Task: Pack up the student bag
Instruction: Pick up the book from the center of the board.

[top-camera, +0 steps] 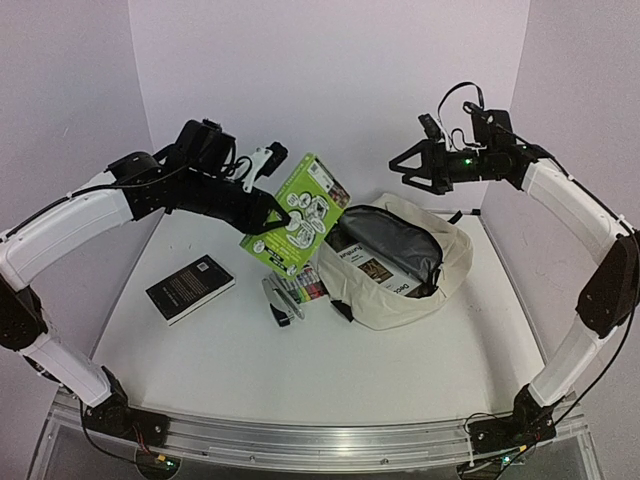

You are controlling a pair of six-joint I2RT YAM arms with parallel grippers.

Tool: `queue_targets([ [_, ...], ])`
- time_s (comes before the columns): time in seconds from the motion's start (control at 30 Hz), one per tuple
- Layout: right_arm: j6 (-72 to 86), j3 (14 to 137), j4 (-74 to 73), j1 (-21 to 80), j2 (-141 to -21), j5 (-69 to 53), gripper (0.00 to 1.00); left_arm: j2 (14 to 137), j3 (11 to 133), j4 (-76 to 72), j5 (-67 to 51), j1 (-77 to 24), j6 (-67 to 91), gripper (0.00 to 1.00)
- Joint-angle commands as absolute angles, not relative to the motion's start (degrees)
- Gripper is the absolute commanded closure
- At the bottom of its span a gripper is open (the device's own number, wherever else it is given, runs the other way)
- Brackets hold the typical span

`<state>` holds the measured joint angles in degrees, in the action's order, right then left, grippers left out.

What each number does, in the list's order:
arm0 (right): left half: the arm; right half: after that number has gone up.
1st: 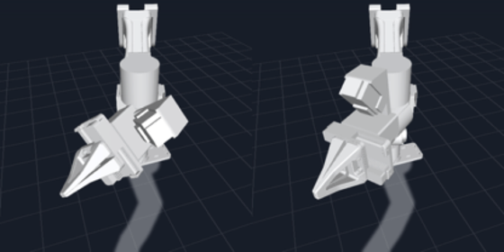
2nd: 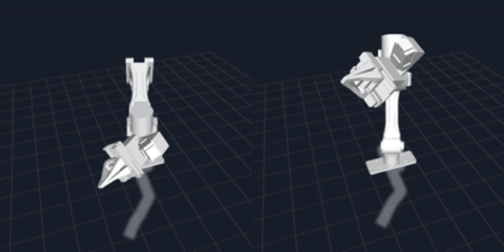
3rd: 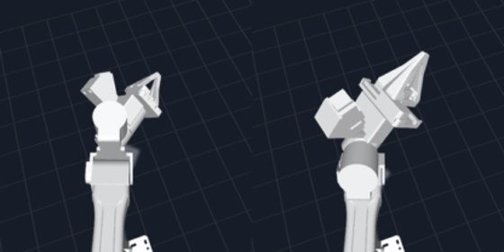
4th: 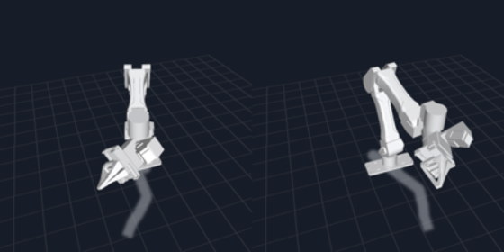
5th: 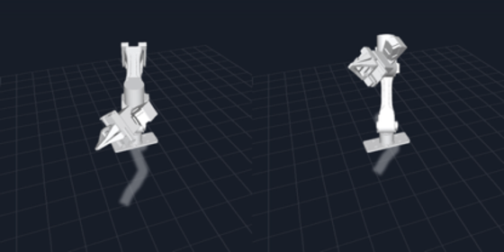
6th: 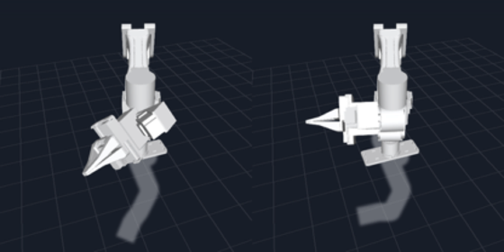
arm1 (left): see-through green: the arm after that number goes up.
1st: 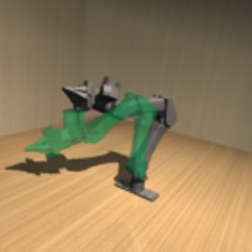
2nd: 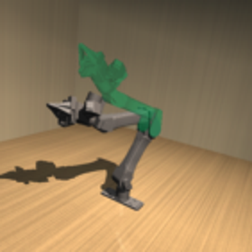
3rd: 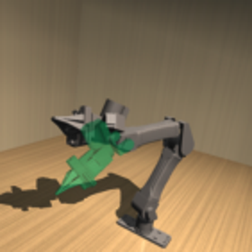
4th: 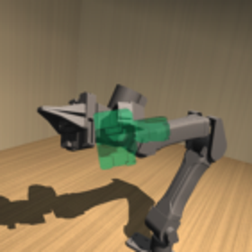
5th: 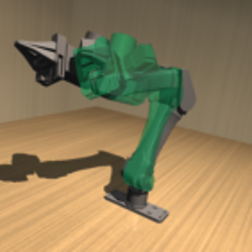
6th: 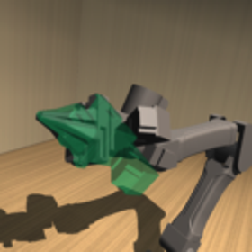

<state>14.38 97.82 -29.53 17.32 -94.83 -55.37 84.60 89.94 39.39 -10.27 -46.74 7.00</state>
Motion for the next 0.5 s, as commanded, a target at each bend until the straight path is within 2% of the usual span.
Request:
queue_targets([
  [0.0,7.62,97.88,-30.34,18.12,-92.16,-57.54,0.02,83.43,93.99,40.83,-10.83,-48.95,-4.45,0.96],
  [0.13,-9.85,97.18,-33.37,18.86,-89.14,-56.29,0.02,84.7,94.91,41.86,-15.9,-50.41,-5.7,0.96],
  [0.3,-29.56,99.21,-45.04,21.83,-89.01,-57.34,0.02,87.52,97.78,41.26,-20.95,-51.85,-4.42,0.96],
  [0.47,-42.04,96.62,-50.1,26.67,-86.67,-55.02,0.02,88.24,99.1,38.64,-24.14,-52.45,-3.23,0.96],
])
